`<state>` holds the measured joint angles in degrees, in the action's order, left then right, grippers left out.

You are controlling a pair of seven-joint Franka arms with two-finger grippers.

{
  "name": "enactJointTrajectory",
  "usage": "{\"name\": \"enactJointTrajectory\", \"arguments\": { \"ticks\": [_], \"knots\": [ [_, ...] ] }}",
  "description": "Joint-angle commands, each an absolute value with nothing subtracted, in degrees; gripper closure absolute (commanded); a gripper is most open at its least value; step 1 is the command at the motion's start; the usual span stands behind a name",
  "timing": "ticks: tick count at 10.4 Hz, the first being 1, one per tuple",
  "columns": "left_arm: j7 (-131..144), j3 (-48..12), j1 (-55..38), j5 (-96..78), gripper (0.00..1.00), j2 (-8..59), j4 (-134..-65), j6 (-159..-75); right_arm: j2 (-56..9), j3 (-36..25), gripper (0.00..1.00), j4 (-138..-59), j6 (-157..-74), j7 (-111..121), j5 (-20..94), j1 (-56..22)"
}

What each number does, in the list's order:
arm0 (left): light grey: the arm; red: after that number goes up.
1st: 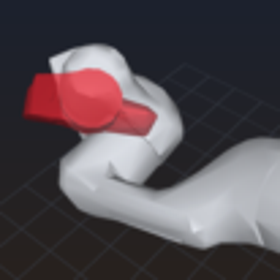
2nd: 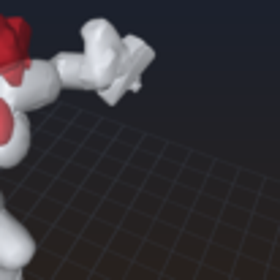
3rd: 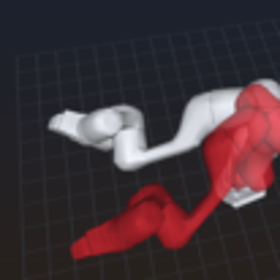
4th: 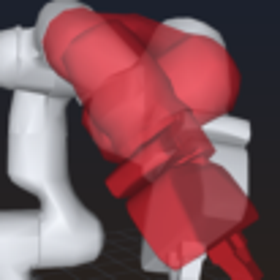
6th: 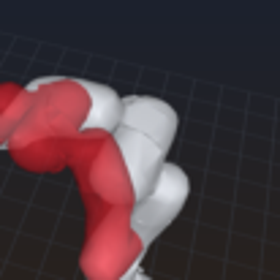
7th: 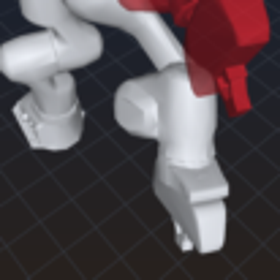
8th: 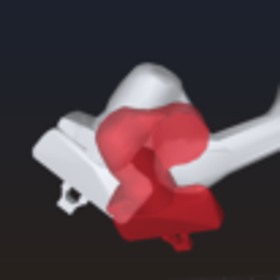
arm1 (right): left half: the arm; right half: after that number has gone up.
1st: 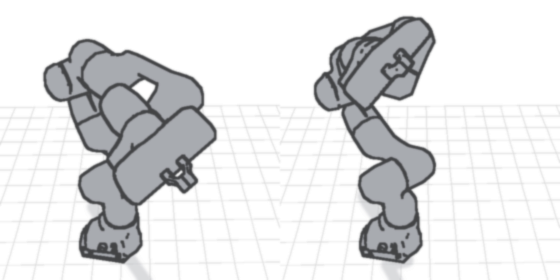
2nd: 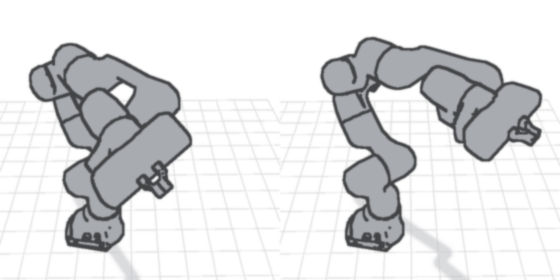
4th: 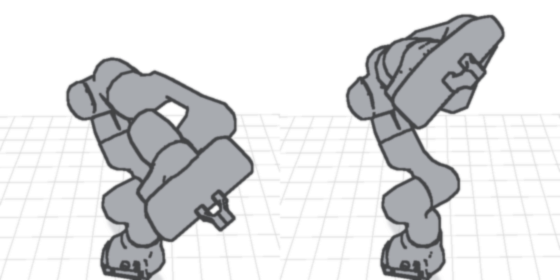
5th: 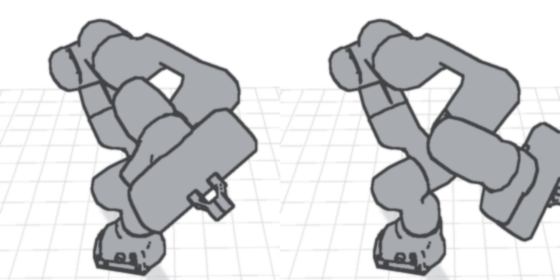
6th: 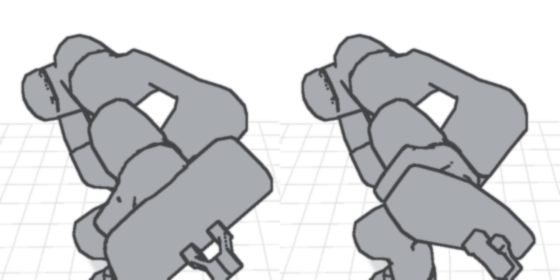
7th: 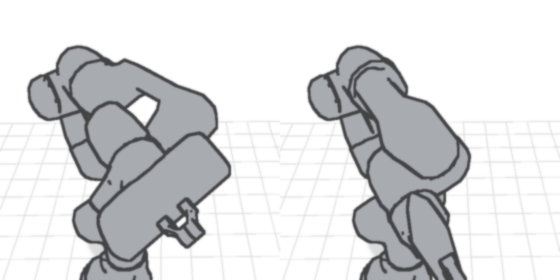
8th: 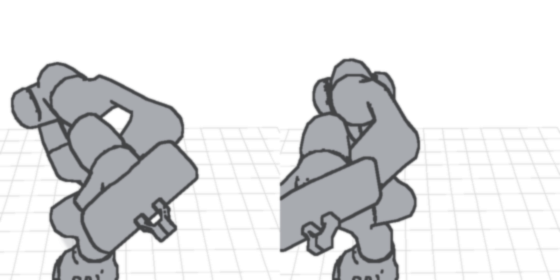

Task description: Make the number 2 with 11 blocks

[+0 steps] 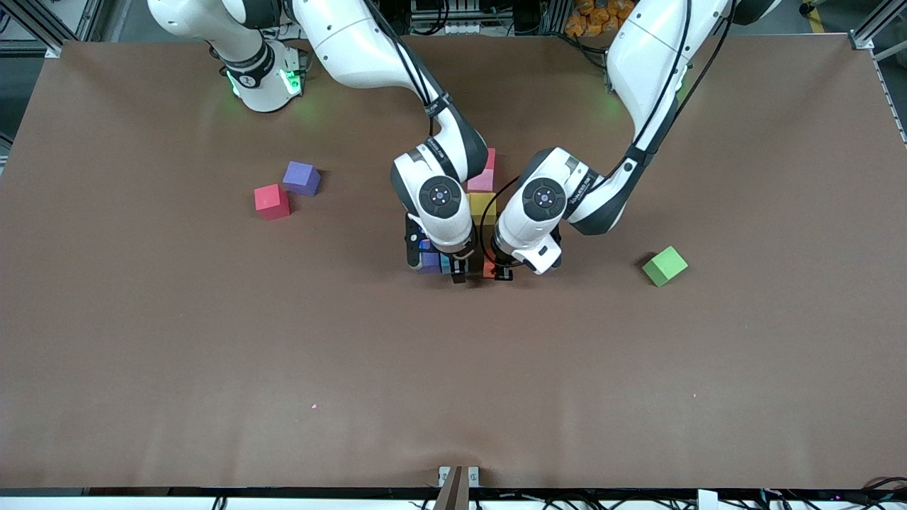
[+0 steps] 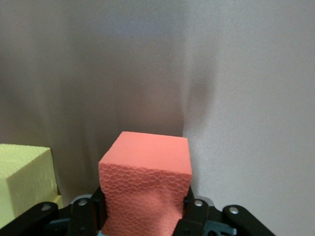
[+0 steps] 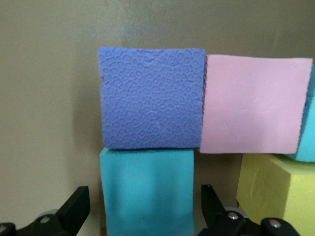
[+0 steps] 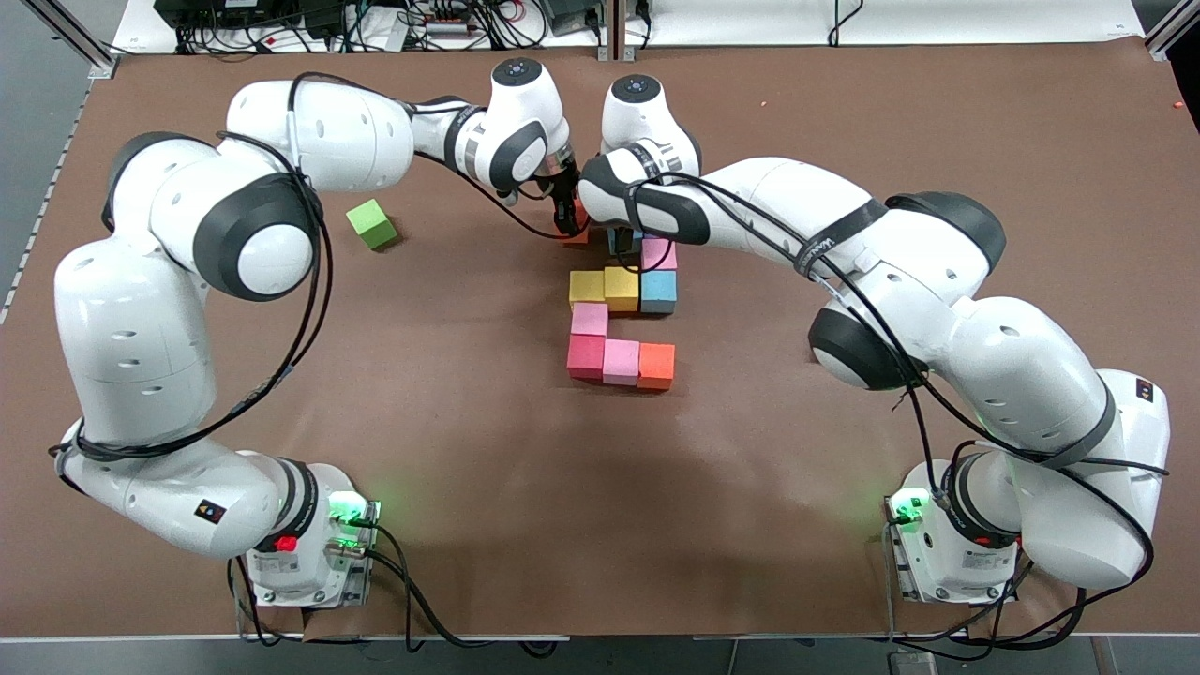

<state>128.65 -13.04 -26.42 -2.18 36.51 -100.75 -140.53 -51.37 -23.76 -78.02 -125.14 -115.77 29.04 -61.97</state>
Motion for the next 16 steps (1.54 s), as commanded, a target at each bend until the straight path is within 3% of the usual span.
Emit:
{"name": "enactJointTrajectory", "arguments": {
  "ticks": [1, 8, 16],
  "knots": [
    [131.6, -12.7, -26.8, -3.5, 0.59, 36.9, -100.1, -141.3, -50.7, -23.9, 0.0, -77.3, -124.1, -117.0, 27.8, -62.0],
    [132.9, -12.8, -26.9, -4.3, 0.59, 37.5, -99.9, -142.9, -48.1, -26.7, 0.0, -77.3, -118.1, -113.0, 27.5, -61.9],
    [134.6, -12.7, -29.4, -3.9, 0.58, 40.0, -97.1, -143.8, -42.3, -35.9, 0.0, -80.2, -108.1, -95.6, 27.9, -59.4]
  ]
}}
